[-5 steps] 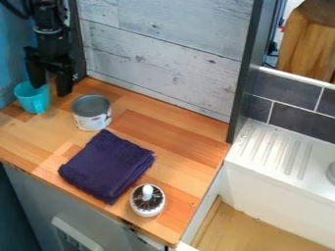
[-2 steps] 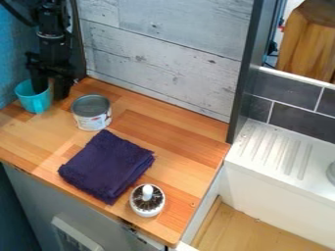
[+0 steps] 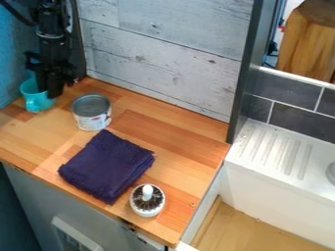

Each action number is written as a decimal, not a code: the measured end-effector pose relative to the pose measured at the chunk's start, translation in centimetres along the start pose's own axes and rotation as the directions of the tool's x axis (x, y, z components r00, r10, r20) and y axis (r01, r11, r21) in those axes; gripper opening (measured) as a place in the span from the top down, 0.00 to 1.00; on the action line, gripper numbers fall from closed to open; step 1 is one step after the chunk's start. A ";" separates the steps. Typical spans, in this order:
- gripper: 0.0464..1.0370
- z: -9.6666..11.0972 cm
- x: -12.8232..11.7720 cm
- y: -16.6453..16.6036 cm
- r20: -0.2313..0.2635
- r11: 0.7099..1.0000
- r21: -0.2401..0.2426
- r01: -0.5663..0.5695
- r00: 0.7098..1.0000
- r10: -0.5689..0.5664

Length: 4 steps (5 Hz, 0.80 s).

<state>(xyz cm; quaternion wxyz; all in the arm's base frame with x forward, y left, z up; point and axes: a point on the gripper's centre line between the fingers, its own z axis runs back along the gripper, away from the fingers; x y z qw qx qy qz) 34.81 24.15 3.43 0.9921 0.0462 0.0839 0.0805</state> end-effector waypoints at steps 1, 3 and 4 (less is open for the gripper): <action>0.94 0.0 0.0 0.1 0.000 1.000 0.009 -0.001 1.000 0.001; 0.96 0.5 -1.6 0.1 0.001 0.998 0.042 -0.048 0.999 0.048; 0.96 2.9 -3.6 -0.3 0.032 0.998 0.048 -0.039 0.999 0.037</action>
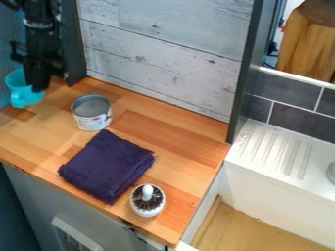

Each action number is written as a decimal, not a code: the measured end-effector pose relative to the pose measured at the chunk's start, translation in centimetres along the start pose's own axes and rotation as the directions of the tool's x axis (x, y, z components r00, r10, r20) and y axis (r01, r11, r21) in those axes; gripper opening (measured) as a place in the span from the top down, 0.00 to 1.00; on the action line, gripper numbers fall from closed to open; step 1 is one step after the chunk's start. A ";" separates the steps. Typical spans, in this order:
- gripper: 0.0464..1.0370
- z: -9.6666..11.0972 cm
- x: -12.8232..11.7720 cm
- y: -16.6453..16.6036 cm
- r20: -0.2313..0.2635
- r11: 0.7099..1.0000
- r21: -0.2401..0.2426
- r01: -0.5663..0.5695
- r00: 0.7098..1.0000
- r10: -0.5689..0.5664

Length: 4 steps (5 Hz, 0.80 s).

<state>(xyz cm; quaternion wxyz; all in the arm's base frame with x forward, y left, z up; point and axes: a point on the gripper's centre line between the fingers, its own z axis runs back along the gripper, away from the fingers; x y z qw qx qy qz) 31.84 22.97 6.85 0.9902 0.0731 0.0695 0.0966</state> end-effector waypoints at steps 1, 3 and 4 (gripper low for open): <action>0.96 -0.1 -1.8 -0.6 -0.044 1.000 -0.019 0.015 0.999 -0.016; 0.96 -1.0 -6.1 -2.6 -0.111 0.995 -0.057 0.084 0.990 -0.090; 0.96 -1.1 -7.8 -3.3 -0.111 0.993 -0.056 0.102 0.988 -0.108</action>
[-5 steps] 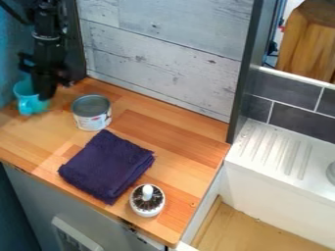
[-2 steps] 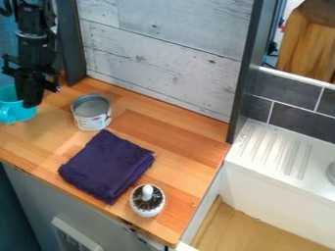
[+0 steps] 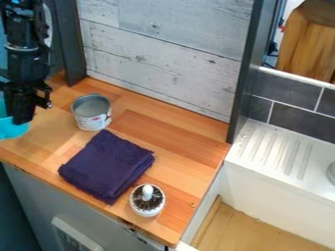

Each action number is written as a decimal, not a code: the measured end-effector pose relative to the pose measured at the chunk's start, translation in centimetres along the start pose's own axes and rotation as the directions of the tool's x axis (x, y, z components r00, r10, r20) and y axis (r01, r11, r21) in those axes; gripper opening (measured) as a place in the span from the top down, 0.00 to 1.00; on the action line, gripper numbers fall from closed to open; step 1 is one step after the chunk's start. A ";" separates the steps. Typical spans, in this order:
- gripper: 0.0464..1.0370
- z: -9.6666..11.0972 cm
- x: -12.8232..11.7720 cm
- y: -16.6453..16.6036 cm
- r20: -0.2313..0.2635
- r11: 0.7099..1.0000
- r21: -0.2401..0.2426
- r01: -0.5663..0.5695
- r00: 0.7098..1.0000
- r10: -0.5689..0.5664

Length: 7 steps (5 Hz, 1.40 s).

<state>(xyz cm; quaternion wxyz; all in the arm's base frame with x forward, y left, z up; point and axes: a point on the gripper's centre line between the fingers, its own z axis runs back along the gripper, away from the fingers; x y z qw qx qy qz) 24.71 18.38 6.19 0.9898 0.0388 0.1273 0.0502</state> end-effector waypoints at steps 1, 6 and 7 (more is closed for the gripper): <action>0.96 -0.5 0.2 -1.4 0.006 0.997 0.009 0.079 0.997 -0.079; 0.94 -2.5 2.3 -4.9 -0.015 0.982 0.057 0.183 0.983 -0.182; 0.72 -2.5 2.1 -5.1 -0.036 0.985 0.040 0.166 0.986 -0.165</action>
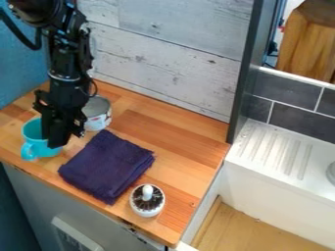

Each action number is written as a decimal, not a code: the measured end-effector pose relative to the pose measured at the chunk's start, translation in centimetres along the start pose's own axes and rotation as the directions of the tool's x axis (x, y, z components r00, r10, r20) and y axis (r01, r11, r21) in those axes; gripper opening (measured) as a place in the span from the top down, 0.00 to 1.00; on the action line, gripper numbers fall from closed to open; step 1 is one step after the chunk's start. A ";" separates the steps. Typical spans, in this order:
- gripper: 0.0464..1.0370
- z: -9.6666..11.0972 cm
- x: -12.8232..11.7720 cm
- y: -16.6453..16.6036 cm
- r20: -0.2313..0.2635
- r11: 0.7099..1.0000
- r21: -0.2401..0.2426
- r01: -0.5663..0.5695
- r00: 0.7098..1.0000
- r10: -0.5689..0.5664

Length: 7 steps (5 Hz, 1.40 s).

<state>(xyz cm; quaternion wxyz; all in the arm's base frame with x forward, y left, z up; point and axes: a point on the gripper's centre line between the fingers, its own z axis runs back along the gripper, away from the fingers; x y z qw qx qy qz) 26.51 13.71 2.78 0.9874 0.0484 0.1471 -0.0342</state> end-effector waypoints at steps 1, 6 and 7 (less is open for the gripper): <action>0.47 0.2 0.1 -0.3 0.006 1.000 -0.023 -0.007 1.000 0.007; 0.03 7.5 4.7 -2.8 0.217 0.985 -0.013 0.170 0.962 -0.163; 0.04 7.4 6.1 -4.2 0.210 0.977 -0.041 0.209 0.958 -0.196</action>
